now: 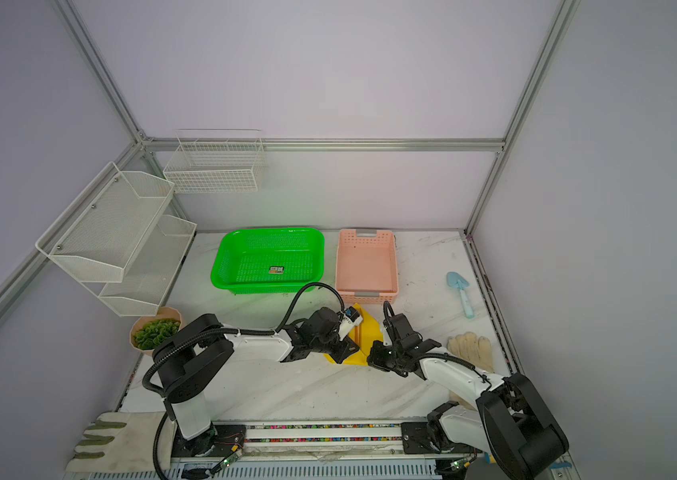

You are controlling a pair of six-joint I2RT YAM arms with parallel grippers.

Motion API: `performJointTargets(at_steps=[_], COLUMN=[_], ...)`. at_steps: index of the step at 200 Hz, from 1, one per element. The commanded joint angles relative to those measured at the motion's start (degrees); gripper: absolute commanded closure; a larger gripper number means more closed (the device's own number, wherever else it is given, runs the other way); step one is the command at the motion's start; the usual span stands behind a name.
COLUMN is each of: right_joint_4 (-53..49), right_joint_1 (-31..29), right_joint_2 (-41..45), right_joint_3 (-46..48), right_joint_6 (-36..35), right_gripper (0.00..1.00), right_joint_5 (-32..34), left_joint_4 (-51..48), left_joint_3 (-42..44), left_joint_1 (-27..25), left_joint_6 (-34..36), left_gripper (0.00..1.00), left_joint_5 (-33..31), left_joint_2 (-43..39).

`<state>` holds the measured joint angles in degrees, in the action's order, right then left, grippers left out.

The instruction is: Place the utensils on the paper napkin and roll it up

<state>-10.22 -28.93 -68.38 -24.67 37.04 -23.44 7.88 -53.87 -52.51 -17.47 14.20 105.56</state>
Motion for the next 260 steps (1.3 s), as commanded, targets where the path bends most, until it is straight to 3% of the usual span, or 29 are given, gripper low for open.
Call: performJointTargets(at_steps=[1, 52, 79, 91, 101, 123, 130, 198, 260], right_joint_4=[-2.69, -7.44, -10.59, -12.78, -14.28, -15.09, -15.27, -14.71, -10.39], right_joint_1=[-0.17, -0.16, 0.65, 1.47, 2.64, 5.96, 6.98, 9.52, 9.54], right_joint_2=[1.60, 5.97, 7.01, 5.87, 4.72, 2.65, 2.01, -9.04, -12.48], right_joint_3=[-2.01, -6.35, -9.30, -10.86, -11.85, -13.02, -13.04, -13.94, -12.70], right_joint_6=[0.61, 3.00, 3.55, 3.48, 3.24, 1.86, 1.66, -0.09, -1.95], right_gripper=[1.00, 1.00, 0.77, 0.58, 0.48, 0.45, 0.39, 0.43, 0.50], right_joint_5=[0.28, 1.98, 6.76, 10.89, 13.89, 16.53, 17.52, 22.91, 18.59], left_joint_4=[2.52, 2.77, 2.89, 3.06, 3.14, 3.45, 3.52, 4.43, 4.53], left_joint_3=[-1.25, -0.58, 0.05, 0.39, 0.60, 1.20, 1.24, 1.57, 2.00], left_joint_1=[0.30, 0.57, 0.74, 0.74, 0.74, 0.88, 0.83, 0.96, 1.00], left_joint_6=[-0.71, -0.54, -0.41, -0.44, -0.43, -0.52, -0.47, -0.79, -0.73], left_gripper=[0.78, 0.78, 0.78, 0.78, 0.78, 0.78, 0.78, 0.79, 0.79], left_joint_5=[1.24, 1.11, 0.91, 0.81, 0.75, 0.48, 0.42, 0.75, 0.75], left_joint_2=[0.34, 0.27, 0.10, -0.05, -0.17, -0.83, -1.00, -1.16, -1.14])
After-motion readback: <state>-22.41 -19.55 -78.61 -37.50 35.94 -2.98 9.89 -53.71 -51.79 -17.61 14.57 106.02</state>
